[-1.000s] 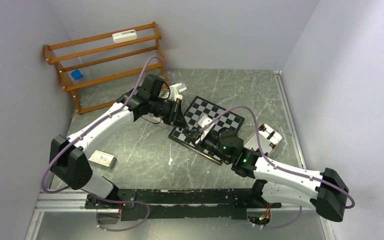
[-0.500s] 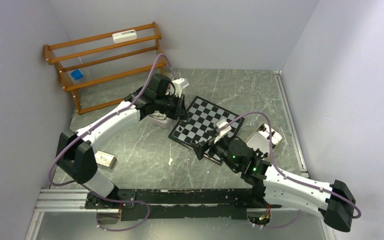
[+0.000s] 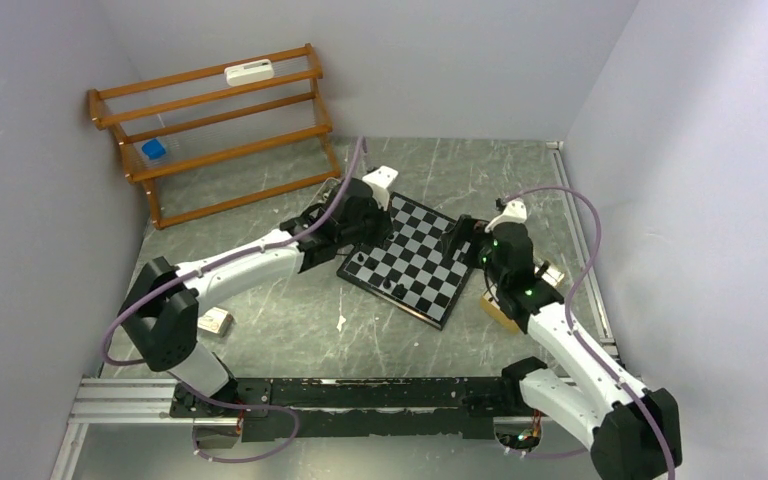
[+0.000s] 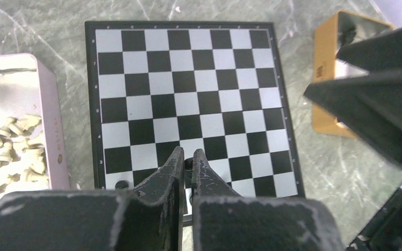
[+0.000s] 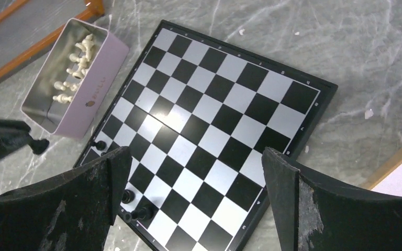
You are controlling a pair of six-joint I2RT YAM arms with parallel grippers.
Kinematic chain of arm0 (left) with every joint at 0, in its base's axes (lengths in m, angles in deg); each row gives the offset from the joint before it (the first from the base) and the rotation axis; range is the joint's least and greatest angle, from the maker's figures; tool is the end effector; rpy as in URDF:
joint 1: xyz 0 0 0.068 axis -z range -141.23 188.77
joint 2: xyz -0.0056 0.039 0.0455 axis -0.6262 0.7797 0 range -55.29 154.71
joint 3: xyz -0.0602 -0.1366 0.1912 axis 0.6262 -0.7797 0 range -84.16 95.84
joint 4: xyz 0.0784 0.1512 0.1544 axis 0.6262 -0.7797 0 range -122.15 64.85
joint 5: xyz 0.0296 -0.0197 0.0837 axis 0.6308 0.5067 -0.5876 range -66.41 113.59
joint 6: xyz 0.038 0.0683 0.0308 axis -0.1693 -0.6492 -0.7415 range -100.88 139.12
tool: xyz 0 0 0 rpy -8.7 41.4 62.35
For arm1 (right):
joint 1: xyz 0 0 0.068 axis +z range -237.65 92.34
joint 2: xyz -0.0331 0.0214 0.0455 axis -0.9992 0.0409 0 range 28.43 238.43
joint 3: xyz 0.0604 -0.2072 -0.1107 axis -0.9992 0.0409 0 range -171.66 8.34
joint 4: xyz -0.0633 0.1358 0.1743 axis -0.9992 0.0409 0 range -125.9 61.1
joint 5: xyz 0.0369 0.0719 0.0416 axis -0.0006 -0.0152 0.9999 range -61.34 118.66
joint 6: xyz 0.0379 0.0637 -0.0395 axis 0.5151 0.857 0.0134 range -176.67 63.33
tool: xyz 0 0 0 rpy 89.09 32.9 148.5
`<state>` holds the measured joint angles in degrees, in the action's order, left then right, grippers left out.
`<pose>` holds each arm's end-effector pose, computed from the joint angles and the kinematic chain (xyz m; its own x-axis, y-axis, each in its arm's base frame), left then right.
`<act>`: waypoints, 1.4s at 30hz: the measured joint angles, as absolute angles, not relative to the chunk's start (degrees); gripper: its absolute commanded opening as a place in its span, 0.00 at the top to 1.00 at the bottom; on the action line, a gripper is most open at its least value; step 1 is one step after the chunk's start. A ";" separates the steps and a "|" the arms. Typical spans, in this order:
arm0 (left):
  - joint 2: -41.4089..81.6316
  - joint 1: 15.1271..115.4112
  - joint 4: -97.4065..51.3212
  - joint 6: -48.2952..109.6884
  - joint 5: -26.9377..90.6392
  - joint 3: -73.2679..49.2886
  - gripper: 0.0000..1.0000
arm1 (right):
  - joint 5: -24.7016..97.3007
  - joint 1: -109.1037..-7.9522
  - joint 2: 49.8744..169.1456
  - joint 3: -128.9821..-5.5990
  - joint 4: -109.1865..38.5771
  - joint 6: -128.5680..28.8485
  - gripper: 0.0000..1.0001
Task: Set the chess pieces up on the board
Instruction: Place the chess piece on the chessboard.
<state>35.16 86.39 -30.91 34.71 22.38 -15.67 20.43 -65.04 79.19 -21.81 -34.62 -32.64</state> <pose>0.2510 -0.2728 0.2541 -0.4973 0.1463 -0.8552 0.6150 0.7547 -0.2285 0.2142 0.0779 0.2208 -0.4194 0.2620 -0.8692 -0.0954 0.9394 0.3292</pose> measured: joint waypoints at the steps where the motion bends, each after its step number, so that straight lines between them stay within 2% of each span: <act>1: 35.31 86.87 -30.10 34.32 21.02 -16.52 0.95 | 21.50 -66.62 80.02 -22.79 -33.57 -32.10 0.00; 8: 37.78 91.30 -24.63 32.18 12.34 -20.96 0.95 | 27.23 -74.16 81.25 -24.26 -28.52 -29.74 0.00; 17: 42.94 92.68 -19.82 31.54 7.05 -25.22 0.95 | 28.45 -74.86 76.85 -24.21 -27.15 -28.60 0.00; 42: 46.88 93.10 -13.49 30.52 5.15 -29.90 0.95 | 27.84 -74.86 74.89 -24.21 -24.81 -28.86 0.00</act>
<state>46.88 93.10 -13.49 30.52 5.15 -29.90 27.84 -74.86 74.89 -24.21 -24.81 -28.86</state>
